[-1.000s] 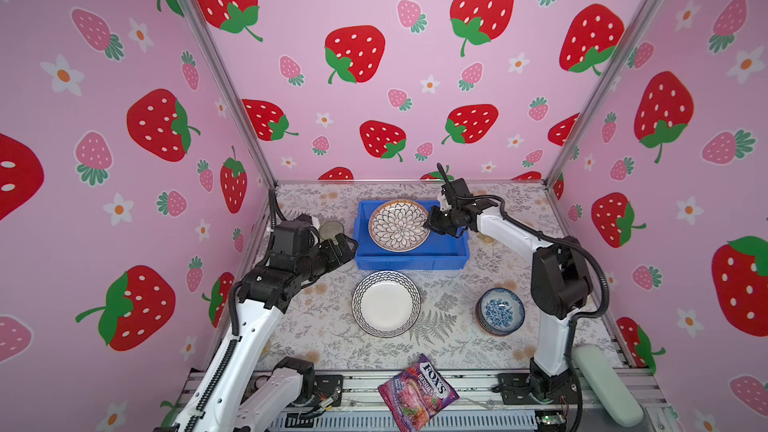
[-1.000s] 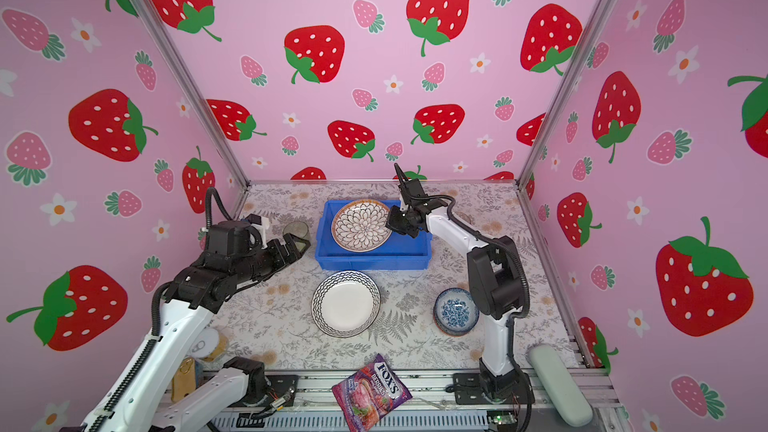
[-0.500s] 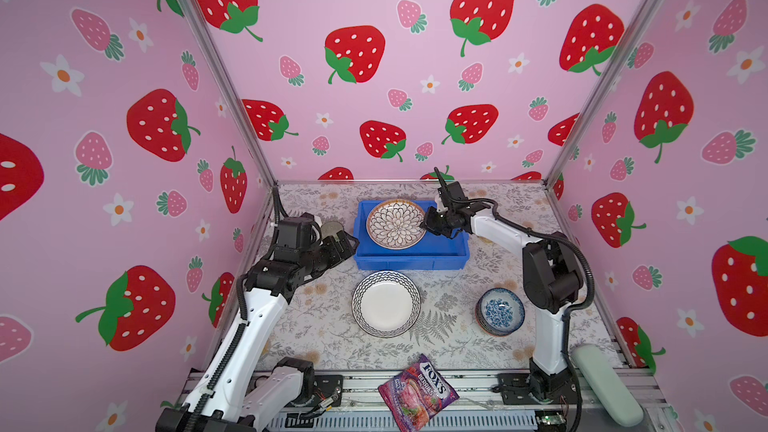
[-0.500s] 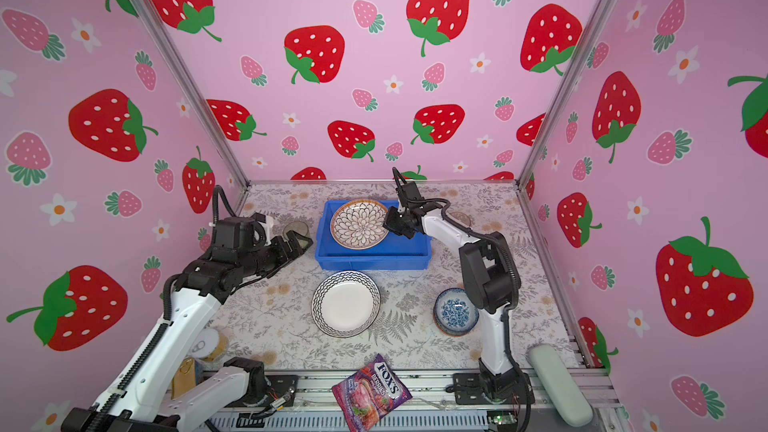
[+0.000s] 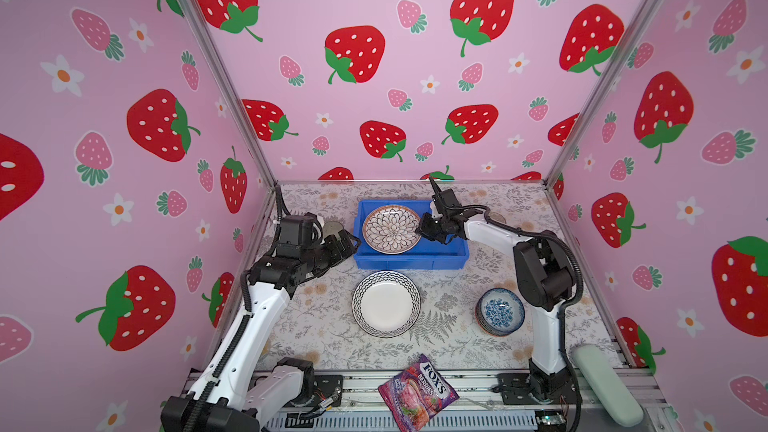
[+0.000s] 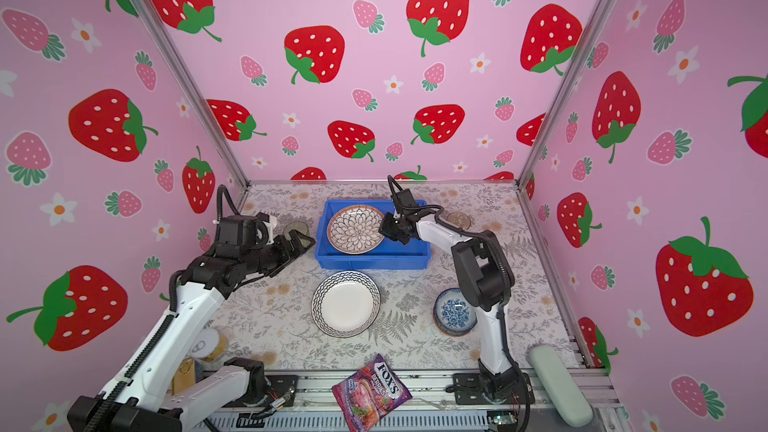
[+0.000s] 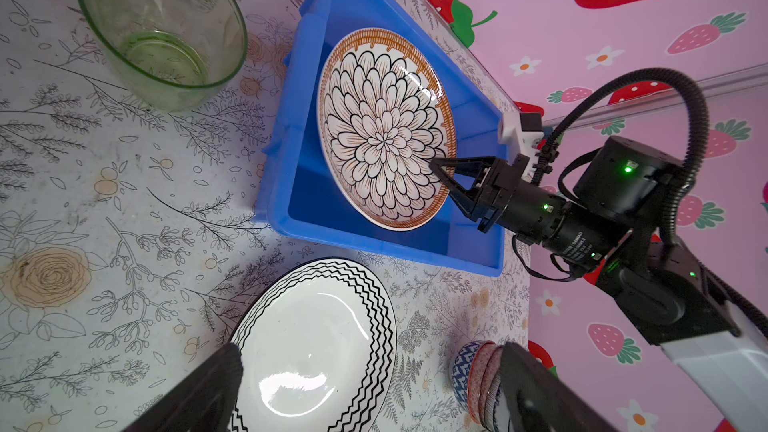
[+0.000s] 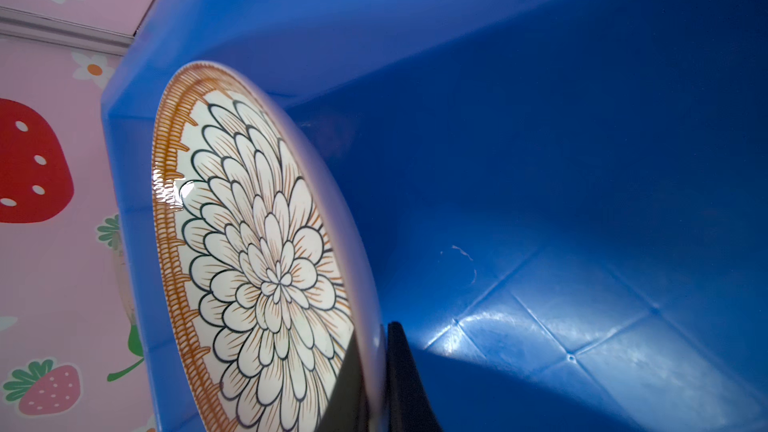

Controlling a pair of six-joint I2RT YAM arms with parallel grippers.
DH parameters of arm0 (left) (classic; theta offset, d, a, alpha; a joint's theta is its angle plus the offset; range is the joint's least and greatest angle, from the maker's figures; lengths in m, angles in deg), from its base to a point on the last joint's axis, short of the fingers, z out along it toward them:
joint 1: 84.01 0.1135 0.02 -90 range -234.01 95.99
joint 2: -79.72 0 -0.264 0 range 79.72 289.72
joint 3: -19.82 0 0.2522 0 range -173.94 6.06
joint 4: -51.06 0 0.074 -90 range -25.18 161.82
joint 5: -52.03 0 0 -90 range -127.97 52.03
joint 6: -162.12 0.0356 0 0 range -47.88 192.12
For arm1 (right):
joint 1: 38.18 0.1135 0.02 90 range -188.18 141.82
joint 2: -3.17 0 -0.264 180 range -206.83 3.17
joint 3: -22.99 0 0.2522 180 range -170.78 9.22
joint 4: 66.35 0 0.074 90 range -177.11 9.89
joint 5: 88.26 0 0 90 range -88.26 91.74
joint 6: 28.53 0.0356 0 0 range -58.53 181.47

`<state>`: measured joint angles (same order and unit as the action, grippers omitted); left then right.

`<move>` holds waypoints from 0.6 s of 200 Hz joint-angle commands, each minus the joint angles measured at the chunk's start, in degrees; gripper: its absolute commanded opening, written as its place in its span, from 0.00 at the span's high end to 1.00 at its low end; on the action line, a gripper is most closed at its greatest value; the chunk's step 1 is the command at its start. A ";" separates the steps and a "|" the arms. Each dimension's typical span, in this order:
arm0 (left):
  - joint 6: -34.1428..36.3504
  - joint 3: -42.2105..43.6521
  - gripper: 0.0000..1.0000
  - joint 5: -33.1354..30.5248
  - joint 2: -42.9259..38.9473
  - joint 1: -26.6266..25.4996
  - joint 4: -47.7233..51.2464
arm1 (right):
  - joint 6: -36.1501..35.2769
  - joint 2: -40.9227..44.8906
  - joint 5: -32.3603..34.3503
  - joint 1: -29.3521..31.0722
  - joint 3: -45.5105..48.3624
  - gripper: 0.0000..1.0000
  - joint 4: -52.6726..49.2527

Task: Place the mixed dishes into the plastic bin
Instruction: 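Lower the flower plate into the blue bin and open the right gripper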

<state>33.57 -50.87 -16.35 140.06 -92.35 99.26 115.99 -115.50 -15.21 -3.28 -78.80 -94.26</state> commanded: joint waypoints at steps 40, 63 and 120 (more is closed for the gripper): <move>0.58 0.37 0.01 1.84 0.76 0.29 -1.53 | 2.74 0.01 -1.98 0.35 0.14 1.00 7.29; 0.23 0.82 0.01 2.01 0.69 0.30 -1.74 | 2.61 -0.64 -2.09 0.39 0.29 1.00 7.46; -1.74 3.21 0.01 2.61 -0.08 0.27 -3.49 | 2.09 -1.23 -2.22 0.25 0.84 0.91 7.48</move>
<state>32.92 -48.75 -14.80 140.87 -92.35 97.20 116.93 -117.43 -15.21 -3.28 -77.47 -92.36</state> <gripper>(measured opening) 0.990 0.091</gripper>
